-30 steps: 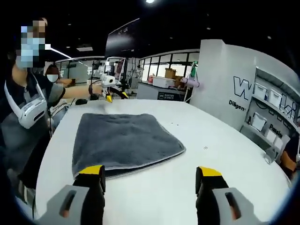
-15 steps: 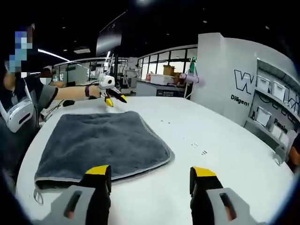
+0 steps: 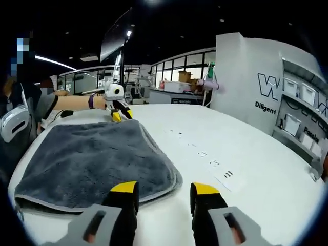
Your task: Fold the towel on the table until its edges align and the towel forms a compact rectangular stack.
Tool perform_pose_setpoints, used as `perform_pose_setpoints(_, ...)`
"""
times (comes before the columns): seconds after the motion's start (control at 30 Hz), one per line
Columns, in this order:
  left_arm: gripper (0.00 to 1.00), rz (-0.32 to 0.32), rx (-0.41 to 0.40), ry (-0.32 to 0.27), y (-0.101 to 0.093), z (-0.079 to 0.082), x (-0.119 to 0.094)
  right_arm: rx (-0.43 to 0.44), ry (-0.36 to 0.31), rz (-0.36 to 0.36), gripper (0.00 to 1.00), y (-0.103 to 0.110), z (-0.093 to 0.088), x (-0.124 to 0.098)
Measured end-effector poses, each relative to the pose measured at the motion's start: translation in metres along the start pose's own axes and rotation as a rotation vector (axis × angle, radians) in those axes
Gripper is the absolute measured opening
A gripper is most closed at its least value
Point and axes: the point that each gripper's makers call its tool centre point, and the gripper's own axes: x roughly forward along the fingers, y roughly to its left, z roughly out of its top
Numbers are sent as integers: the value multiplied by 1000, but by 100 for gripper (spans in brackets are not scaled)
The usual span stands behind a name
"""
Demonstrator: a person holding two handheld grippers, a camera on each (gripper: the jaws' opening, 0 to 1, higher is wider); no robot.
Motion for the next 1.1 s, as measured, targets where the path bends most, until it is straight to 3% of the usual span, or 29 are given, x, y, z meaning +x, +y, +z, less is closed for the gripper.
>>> perform_pose_setpoints(0.3, 21, 20, -71, -19, 5, 0, 5, 11, 50, -16, 30, -4, -13, 20)
perform_pose_setpoints(0.33, 18, 24, -76, -21, 5, 1, 5, 12, 54, -21, 19, -4, -13, 22)
perform_pose_setpoints(0.37, 8, 13, -85, -31, 5, 4, 4, 9, 54, -10, 16, 2, -11, 24)
perform_pose_setpoints(0.53, 5, 12, -93, -28, 4, 4, 0, -5, 48, -43, 3, 1, -8, 20)
perform_pose_setpoints(0.73, 4, 35, -67, -30, 7, 12, -11, -17, 24, -74, 3, -4, 3, 11)
perform_pose_setpoints(0.93, 4, 84, -50, -44, 18, 25, -27, -37, -66, -127, 2, -12, 32, 0)
perform_pose_setpoints(1.1, 4, 159, 14, -14, 30, 25, -30, -50, -72, -157, 2, -13, 35, 11)
